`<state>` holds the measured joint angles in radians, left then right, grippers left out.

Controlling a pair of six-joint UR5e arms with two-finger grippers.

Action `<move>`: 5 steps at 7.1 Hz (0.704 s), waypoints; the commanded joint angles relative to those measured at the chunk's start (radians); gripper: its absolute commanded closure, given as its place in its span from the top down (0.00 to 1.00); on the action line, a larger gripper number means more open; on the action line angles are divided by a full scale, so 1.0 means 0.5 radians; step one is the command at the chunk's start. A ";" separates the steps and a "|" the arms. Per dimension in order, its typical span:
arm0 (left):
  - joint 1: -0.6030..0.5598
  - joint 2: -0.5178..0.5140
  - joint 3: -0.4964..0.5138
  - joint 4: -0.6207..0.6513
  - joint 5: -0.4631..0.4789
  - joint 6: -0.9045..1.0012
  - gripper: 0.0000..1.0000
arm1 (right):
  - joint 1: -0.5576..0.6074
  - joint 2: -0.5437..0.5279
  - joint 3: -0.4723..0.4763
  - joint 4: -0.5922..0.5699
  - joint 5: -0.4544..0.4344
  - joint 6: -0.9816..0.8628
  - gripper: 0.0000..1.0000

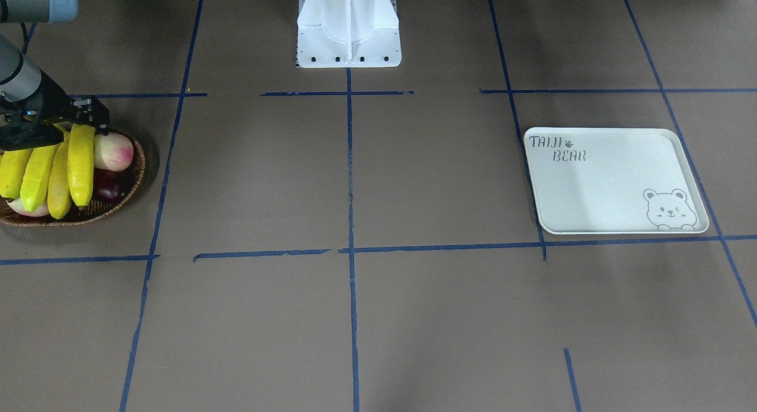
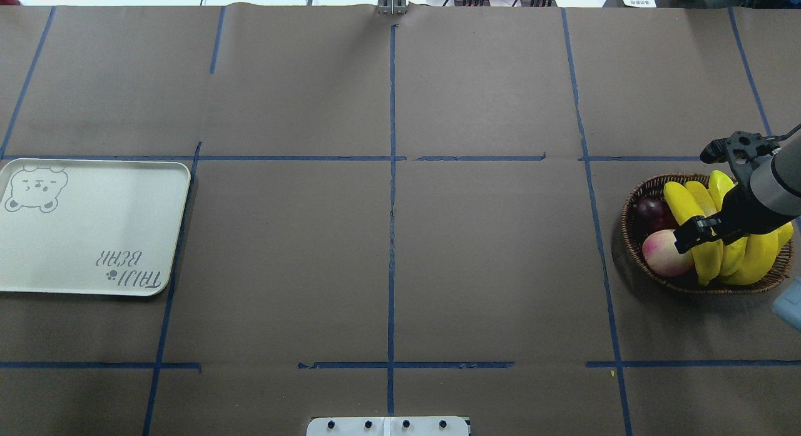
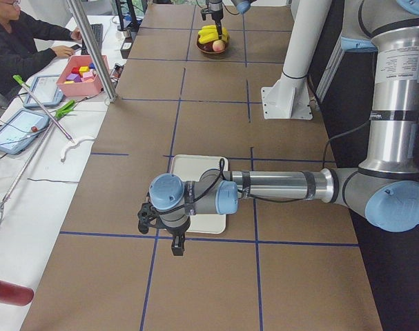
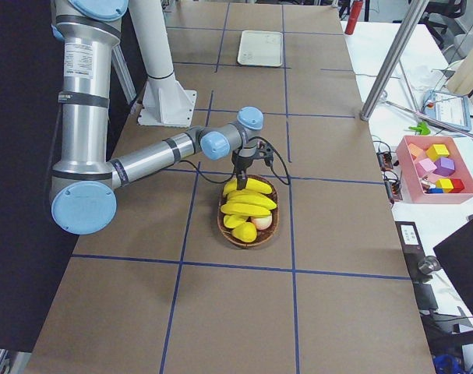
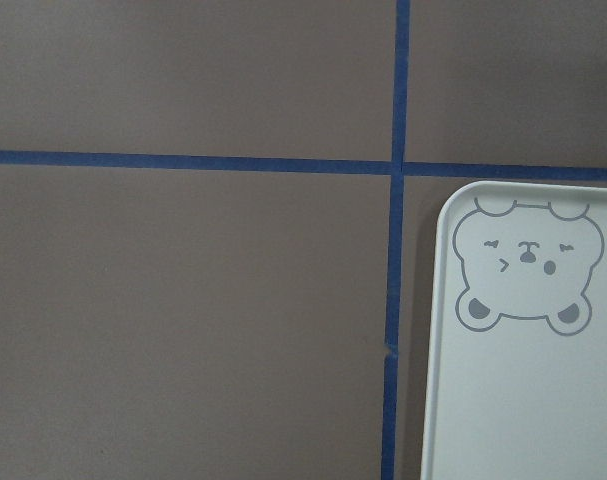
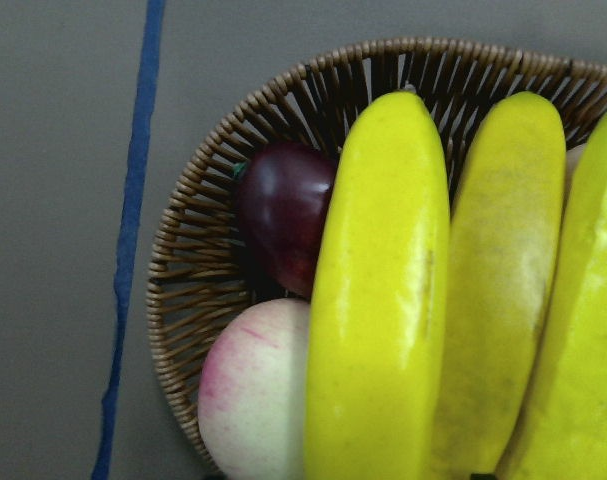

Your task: Transfer all bananas from basket to plate

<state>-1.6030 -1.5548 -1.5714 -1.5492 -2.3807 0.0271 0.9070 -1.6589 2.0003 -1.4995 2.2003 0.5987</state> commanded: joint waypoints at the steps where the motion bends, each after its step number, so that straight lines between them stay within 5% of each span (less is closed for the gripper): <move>1: 0.000 0.002 0.004 0.000 0.000 -0.002 1.00 | -0.001 0.001 -0.021 -0.001 -0.032 -0.007 0.85; 3: 0.000 -0.001 0.001 0.000 0.000 -0.002 1.00 | -0.001 0.010 -0.031 -0.001 -0.032 -0.001 0.69; 5: 0.000 -0.004 0.004 0.000 0.000 0.001 1.00 | 0.005 0.026 -0.015 -0.011 -0.023 -0.007 0.21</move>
<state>-1.6030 -1.5562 -1.5698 -1.5493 -2.3807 0.0264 0.9080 -1.6510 1.9875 -1.5013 2.1862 0.5974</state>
